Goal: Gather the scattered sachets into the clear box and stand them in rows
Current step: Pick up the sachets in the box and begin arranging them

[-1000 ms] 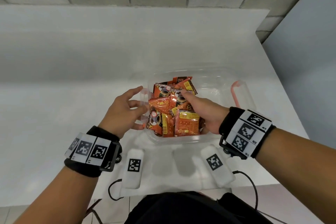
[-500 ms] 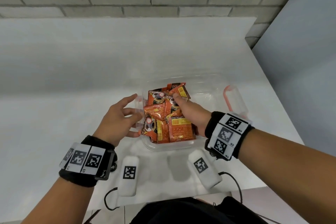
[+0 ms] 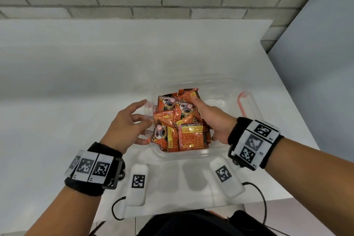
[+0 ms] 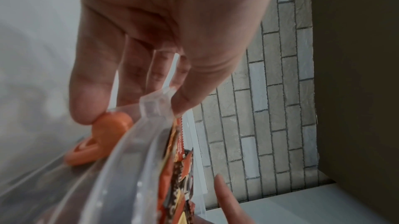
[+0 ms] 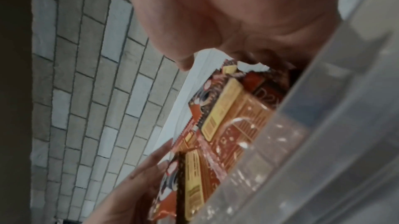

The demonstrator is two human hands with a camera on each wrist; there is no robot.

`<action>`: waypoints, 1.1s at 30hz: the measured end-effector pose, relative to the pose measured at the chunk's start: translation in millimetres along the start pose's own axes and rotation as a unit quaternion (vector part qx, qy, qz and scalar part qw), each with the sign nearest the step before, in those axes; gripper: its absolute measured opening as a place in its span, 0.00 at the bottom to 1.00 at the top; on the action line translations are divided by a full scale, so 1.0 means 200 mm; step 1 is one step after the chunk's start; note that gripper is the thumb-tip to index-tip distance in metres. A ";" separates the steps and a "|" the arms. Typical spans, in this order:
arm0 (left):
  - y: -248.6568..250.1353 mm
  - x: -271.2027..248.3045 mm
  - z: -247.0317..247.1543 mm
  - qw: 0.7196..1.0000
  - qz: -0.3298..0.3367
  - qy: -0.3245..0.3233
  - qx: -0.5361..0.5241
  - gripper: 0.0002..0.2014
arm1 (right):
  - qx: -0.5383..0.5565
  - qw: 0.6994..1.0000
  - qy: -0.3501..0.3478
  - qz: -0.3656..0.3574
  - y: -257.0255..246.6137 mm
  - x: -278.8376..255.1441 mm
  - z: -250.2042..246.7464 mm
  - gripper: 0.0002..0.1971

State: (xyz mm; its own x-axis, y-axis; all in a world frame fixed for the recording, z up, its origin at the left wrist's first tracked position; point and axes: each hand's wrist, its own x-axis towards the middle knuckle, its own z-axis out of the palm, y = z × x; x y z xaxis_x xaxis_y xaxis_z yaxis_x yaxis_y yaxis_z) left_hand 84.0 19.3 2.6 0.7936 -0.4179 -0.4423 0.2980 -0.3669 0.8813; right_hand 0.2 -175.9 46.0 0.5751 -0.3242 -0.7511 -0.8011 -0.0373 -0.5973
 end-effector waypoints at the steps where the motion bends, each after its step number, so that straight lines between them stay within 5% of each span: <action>1: 0.00 0.00 0.00 1.000 0.001 0.000 0.001 0.28 | 0.000 1.000 0.009 -0.001 0.01 0.00 -0.02 0.40; 5: 0.00 0.00 0.00 1.000 0.000 -0.001 -0.002 0.28 | 0.033 0.999 0.033 0.008 0.00 0.03 -0.06 0.41; 10: 0.00 0.00 0.00 1.000 -0.004 -0.003 -0.011 0.28 | 0.013 0.999 -0.010 -0.049 0.01 0.20 0.03 0.57; 15: 0.00 0.00 0.00 1.000 -0.005 0.001 -0.017 0.28 | -0.028 0.997 0.003 -0.071 -0.04 0.12 0.12 0.38; 22: 0.00 -0.01 0.01 1.000 -0.002 0.004 -0.019 0.28 | -0.031 0.996 -0.009 -0.087 -0.03 0.14 0.12 0.39; 26: 0.00 -0.01 0.00 1.000 -0.002 0.000 -0.025 0.27 | -0.028 0.996 -0.048 -0.074 0.00 0.12 0.06 0.50; 30: 0.00 0.00 0.00 0.999 -0.008 -0.004 -0.036 0.27 | -0.019 0.995 -0.028 -0.092 -0.01 0.03 -0.07 0.34; 33: -0.01 0.00 0.00 0.999 -0.009 -0.004 -0.038 0.27 | -0.147 0.973 0.001 -0.180 -0.01 -0.01 -0.14 0.31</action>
State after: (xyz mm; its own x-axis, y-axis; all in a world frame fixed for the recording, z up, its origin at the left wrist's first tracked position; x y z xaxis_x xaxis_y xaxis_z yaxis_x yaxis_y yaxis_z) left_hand 84.1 20.5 0.7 0.7840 -0.4187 -0.4583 0.3515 -0.3091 0.8837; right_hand -4.0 -201.4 56.6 0.8273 -0.2418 -0.5070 -0.5604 -0.4179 -0.7151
